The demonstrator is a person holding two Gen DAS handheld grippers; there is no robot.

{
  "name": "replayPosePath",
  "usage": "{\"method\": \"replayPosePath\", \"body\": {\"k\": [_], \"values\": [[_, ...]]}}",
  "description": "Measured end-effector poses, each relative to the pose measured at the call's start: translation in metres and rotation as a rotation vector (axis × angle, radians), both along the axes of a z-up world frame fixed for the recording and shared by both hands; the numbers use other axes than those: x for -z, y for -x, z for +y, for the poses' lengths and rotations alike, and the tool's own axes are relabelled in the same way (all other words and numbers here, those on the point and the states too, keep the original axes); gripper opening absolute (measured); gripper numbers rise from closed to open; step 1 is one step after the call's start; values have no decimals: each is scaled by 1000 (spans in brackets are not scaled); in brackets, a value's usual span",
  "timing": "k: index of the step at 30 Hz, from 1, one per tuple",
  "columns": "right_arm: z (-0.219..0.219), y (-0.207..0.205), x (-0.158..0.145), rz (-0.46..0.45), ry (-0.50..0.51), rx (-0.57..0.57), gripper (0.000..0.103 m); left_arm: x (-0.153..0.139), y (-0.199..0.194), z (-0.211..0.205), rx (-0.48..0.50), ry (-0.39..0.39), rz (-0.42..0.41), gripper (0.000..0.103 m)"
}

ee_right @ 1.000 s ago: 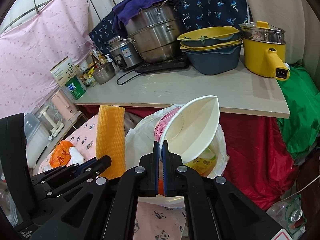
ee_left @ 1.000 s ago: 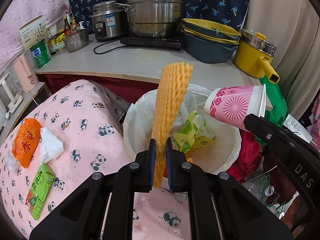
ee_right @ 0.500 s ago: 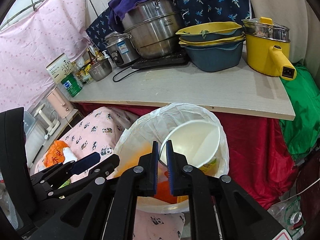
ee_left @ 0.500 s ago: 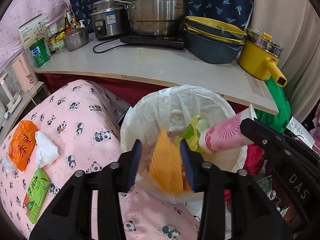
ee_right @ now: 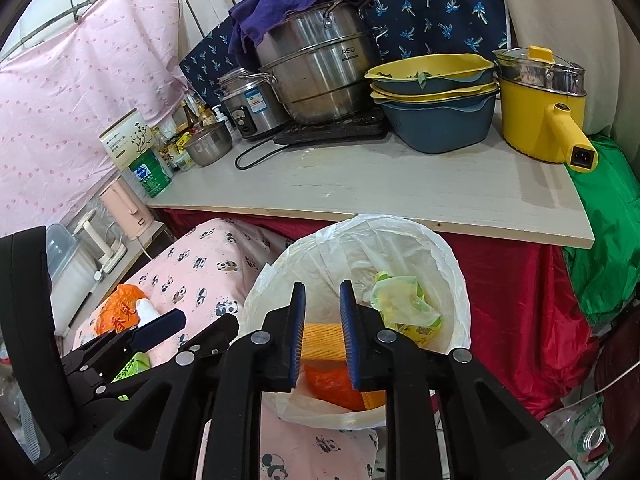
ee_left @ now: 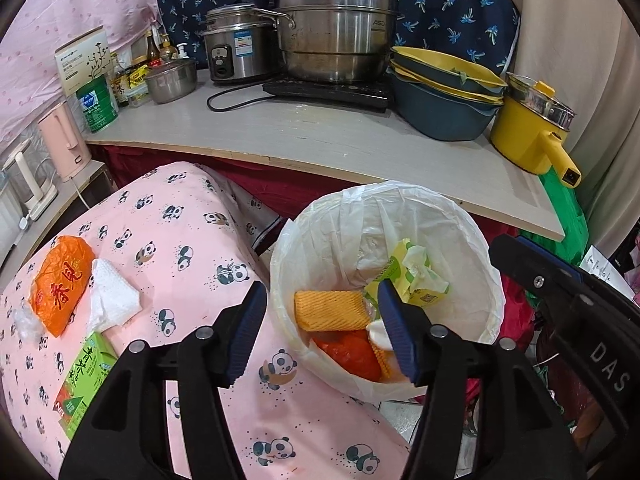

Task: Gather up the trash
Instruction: 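Open both grippers to drop the sleeve and cup into the bin, then move both tools back over the tissue and green carton on the table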

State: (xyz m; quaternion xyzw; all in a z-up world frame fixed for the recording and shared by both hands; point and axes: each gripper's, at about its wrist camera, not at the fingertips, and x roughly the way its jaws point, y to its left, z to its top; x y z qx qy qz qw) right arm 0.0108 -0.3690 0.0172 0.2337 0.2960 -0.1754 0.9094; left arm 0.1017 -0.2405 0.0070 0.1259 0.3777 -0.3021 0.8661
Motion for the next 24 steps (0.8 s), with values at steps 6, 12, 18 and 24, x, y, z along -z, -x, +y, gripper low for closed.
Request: {"method": "replayPosePath", "body": {"k": [6,12,18,24], "values": [[14,-2,-8,-10,11,-19,23,-4,0,17,-23,10,-10,60],[34,-8,-16,-17,23,-52,29,-7,-3,41,-60,20,-20,66],[58,-19,-18,-14,33,-93,33,-8,-10,70,-104,26,-18,66],[85,-31,-18,-6,42,-143,35,-7,-18,100,-156,28,-14,67]]}}
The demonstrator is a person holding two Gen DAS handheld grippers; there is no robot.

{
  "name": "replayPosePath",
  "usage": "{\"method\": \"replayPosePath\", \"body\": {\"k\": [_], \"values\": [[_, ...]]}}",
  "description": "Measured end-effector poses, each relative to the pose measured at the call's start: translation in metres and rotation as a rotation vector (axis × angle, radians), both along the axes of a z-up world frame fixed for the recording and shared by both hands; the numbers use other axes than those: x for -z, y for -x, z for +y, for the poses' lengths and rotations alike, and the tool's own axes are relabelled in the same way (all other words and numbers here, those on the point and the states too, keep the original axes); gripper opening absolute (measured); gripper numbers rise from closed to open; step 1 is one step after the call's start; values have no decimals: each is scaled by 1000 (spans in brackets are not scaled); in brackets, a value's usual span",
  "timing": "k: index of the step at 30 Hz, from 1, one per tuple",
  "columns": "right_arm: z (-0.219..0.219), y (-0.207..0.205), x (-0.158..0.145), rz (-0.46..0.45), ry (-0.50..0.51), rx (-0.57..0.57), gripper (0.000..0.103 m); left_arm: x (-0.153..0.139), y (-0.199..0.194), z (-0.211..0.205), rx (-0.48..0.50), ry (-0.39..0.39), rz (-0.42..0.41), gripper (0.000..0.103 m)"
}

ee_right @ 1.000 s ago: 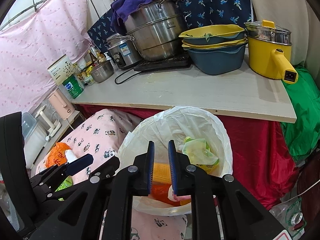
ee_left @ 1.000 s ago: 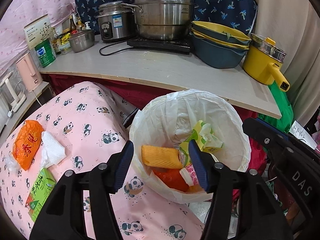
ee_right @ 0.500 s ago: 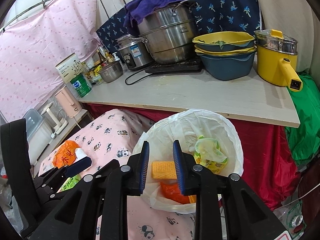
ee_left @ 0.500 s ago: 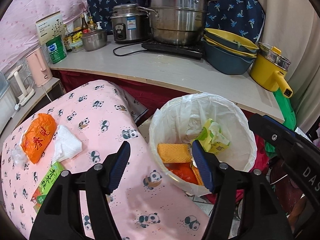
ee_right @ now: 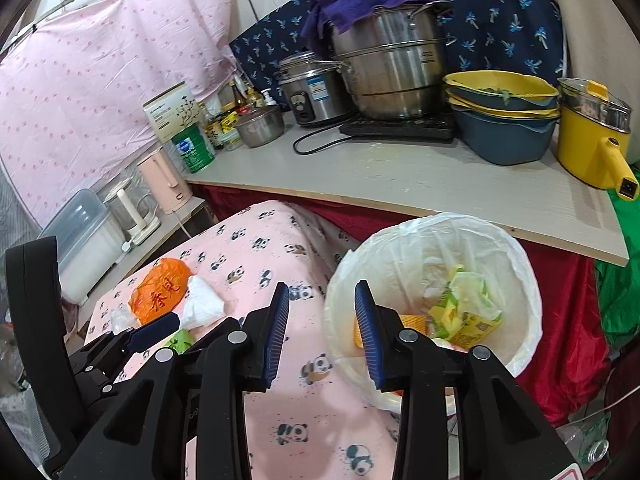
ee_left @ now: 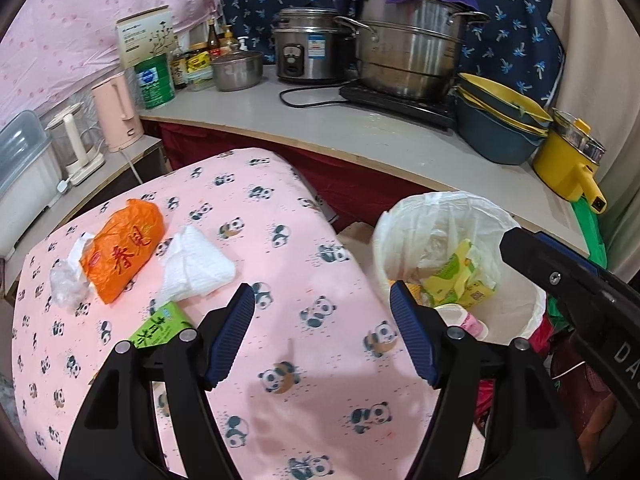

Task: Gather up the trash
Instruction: 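Move both tools back over the tissue and green carton on the table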

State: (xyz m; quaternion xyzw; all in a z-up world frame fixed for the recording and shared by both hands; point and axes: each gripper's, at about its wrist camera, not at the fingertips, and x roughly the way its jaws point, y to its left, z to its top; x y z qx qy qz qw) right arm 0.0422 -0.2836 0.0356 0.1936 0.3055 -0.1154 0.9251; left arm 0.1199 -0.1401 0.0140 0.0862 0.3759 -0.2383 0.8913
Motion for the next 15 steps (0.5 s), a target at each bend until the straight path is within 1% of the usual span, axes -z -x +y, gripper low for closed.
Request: {"method": "replayPosePath", "body": {"k": [1,4,5,6,8,15], "values": [[4,-2,0,1,1,-7,37,0,-1,4,-8,0,1,67],[17,-8,0,6,8,-31,39,2,-4,19,-34,2,3,67],[21,-10,0,8,9,-40,39,3,-5,24,-41,2,3,69],[24,-12,0,9,10,-47,40,4,-6,29,-51,0,2,75],[32,-16,0,14,14,-62,41,6,-7,41,-70,-3,-7,78],[59,-33,7,41,21,-112,45,25,-18,84,-117,-36,14,79]]}}
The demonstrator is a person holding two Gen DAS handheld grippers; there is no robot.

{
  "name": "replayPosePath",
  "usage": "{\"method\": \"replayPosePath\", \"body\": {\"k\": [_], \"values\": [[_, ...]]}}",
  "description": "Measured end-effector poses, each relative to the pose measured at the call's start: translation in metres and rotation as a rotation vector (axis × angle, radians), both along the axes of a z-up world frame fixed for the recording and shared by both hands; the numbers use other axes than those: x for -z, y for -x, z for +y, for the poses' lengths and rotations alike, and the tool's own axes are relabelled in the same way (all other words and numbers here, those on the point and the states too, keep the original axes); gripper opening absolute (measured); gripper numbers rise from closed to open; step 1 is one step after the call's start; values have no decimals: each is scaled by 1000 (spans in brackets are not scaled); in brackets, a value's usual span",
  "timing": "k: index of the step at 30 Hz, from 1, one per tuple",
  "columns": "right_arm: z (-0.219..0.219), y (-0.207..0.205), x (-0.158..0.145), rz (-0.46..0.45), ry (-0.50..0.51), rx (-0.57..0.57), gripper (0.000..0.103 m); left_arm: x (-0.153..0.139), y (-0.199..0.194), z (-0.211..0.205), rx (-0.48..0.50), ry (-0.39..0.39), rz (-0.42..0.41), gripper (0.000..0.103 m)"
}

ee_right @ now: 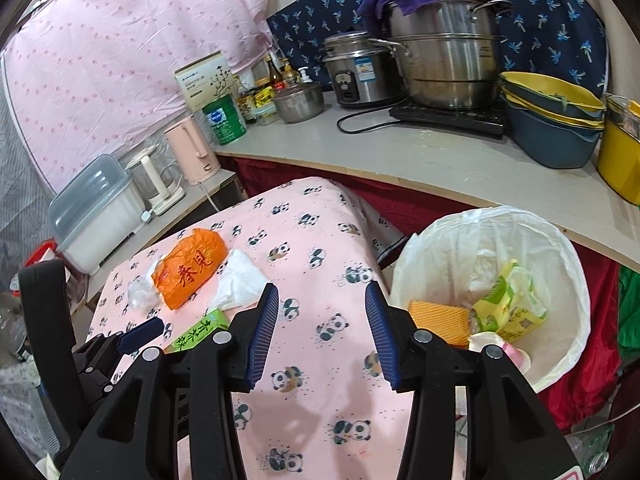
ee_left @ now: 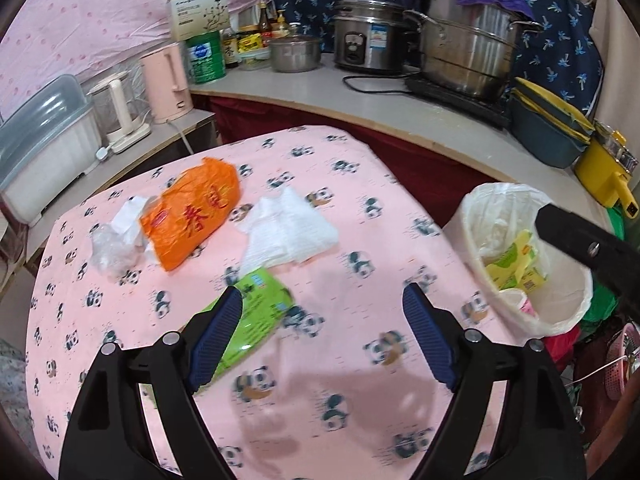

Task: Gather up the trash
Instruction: 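Move both tools back over the tissue and green carton on the table, then grasp the white tissue with right gripper while left gripper approaches the green NB carton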

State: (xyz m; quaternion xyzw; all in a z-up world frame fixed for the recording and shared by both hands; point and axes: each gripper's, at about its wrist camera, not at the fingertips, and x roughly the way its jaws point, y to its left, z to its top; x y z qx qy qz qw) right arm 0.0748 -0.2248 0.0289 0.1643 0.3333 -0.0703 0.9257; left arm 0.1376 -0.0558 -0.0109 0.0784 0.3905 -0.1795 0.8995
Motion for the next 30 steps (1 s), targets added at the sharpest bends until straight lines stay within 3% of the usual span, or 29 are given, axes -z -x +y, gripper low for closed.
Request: {"method": "replayPosePath", "body": {"k": [7,9,15,23,26,30], "values": [[31,-21,17,44,3,-51,45,25,-11,50,-34,-65,4,80],[39,-27,22,57,3,-64,45,33,-13,63,-20,-77,8,87],[60,-49,38,96,3,-99,45,57,-17,96,55,-137,5,87],[81,-79,54,134,-9,-124,45,77,-29,116,176,-106,46,89],[87,-92,58,146,-11,-133,45,85,-35,115,183,-85,83,89],[95,-105,61,149,5,-142,56,92,-44,114,130,-52,122,84]]}}
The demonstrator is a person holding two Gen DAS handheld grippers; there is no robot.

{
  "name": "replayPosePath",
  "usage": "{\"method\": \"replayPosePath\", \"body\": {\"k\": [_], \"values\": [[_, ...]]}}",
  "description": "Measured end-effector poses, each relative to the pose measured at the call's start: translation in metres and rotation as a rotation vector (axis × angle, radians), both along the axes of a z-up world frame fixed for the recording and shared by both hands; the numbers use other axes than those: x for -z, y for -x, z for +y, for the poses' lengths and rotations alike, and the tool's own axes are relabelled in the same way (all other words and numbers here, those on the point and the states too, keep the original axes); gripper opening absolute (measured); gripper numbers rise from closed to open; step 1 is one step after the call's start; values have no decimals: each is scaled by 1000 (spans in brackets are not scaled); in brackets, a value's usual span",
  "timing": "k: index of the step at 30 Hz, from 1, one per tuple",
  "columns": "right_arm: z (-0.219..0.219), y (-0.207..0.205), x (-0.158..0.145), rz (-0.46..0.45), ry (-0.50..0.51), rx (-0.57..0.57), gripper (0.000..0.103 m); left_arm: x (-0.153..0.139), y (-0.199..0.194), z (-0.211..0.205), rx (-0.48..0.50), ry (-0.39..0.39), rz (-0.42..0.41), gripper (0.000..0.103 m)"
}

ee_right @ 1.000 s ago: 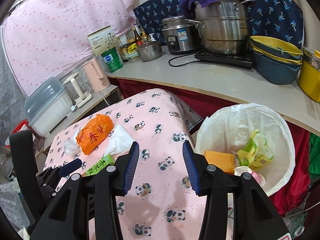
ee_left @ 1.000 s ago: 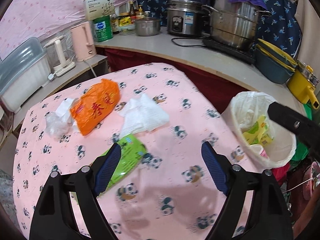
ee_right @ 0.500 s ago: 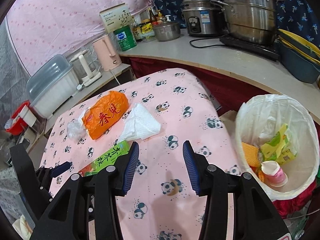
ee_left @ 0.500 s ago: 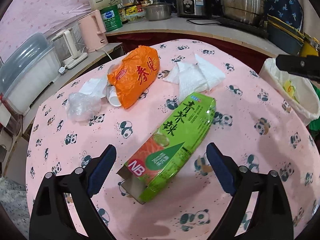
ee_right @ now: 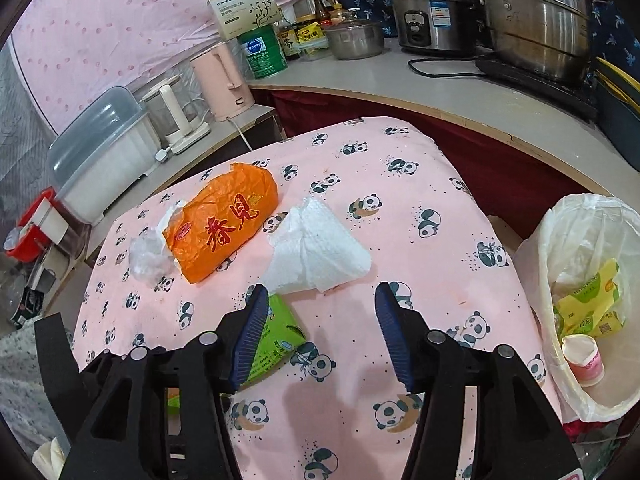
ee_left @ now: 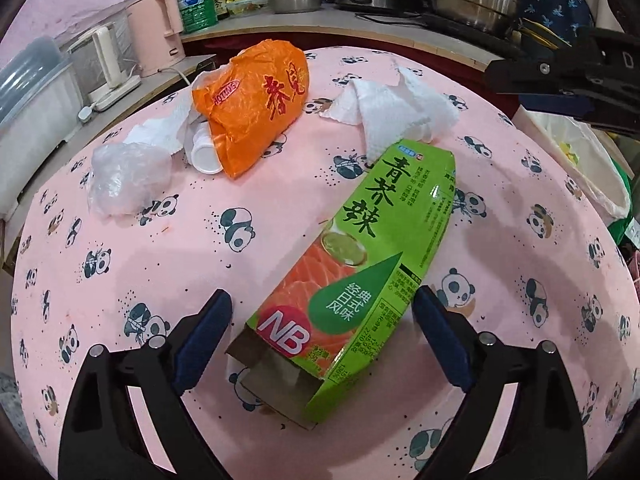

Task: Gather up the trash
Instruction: 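Grasp the white tissue with right gripper while left gripper approaches the green NB carton, then close the left gripper on the green NB carton and lift it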

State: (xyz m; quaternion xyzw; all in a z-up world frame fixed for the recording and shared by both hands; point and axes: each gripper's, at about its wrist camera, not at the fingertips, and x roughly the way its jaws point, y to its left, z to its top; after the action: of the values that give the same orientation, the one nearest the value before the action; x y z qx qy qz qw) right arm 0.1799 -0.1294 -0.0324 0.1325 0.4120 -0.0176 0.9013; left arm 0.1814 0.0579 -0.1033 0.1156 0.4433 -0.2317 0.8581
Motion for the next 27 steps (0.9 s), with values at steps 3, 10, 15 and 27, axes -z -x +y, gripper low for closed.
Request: {"method": "replayPosePath", "body": {"k": [3,10,15,27], "values": [[3,-9,3,6,11,-2,59,-1,-5,-2,-55,9,0,75],[4,-27,13,19,25,11,65,-4,-17,-5,-237,19,6,60],[3,-43,23,33,19,17,65,-6,-19,-7,-339,48,21,58],[10,-75,54,97,-1,-5,14,-6,-27,-12,-428,50,49,57]]}}
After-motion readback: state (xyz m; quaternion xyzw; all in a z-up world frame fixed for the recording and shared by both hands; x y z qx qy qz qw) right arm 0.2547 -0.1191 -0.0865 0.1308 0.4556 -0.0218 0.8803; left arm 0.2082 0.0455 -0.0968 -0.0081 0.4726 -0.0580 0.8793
